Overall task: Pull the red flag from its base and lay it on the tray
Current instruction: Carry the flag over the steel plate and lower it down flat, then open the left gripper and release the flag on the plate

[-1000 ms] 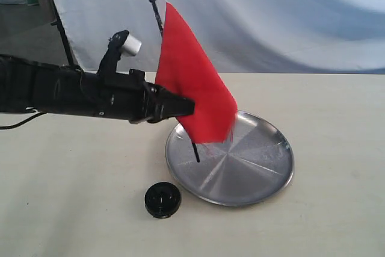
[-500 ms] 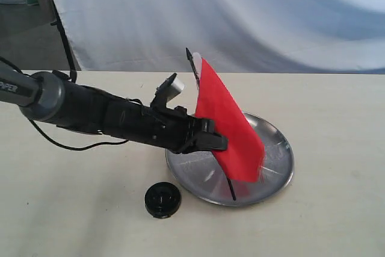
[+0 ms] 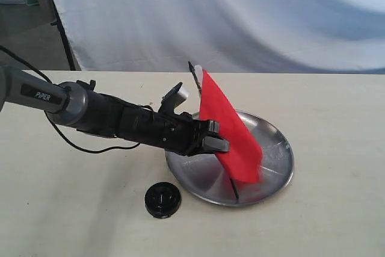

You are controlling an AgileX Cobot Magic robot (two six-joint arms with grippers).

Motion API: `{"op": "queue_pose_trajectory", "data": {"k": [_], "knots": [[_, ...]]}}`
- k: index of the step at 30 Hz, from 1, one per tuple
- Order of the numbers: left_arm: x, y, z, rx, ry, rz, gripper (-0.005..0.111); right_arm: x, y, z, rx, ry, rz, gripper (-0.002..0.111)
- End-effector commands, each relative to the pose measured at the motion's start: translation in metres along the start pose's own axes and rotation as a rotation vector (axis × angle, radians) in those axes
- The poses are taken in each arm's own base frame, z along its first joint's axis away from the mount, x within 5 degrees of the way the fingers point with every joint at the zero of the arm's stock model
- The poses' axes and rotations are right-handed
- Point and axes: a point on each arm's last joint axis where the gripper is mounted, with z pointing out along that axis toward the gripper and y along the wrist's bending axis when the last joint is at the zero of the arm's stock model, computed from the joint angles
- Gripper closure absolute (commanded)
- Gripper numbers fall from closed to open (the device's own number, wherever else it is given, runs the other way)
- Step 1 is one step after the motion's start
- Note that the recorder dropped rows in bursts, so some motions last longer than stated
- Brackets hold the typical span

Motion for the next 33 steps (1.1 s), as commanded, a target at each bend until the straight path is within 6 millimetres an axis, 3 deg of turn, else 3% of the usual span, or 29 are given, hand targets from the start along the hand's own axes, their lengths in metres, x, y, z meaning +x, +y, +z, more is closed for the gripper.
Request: {"op": "queue_pose_trajectory", "data": {"k": [1,5,9,13,23,27,33], "knots": [[0.0,0.006,0.003,-0.043,-0.01,-0.007,0.083,0.001,0.0,0.0,0.006,-0.002,-0.004,0.109],[0.004,0.013,0.007,-0.048,0.0,-0.021,0.064,0.001,0.0,0.0,0.006,-0.002,-0.004,0.109],[0.006,0.015,0.008,-0.044,0.007,-0.029,0.064,0.001,0.0,0.0,0.006,-0.002,-0.004,0.109],[0.006,0.004,0.007,0.059,0.029,-0.037,0.068,0.001,0.0,0.0,0.006,-0.002,-0.004,0.109],[-0.024,-0.062,-0.026,0.204,-0.023,0.077,0.084,0.001,0.0,0.0,0.006,-0.002,-0.004,0.109],[-0.034,-0.096,-0.049,0.21,-0.021,0.212,0.106,0.001,0.0,0.0,0.006,-0.002,-0.004,0.109],[-0.042,-0.141,-0.084,0.156,-0.014,0.426,0.107,0.001,0.0,0.0,0.006,-0.002,-0.004,0.109]]}}
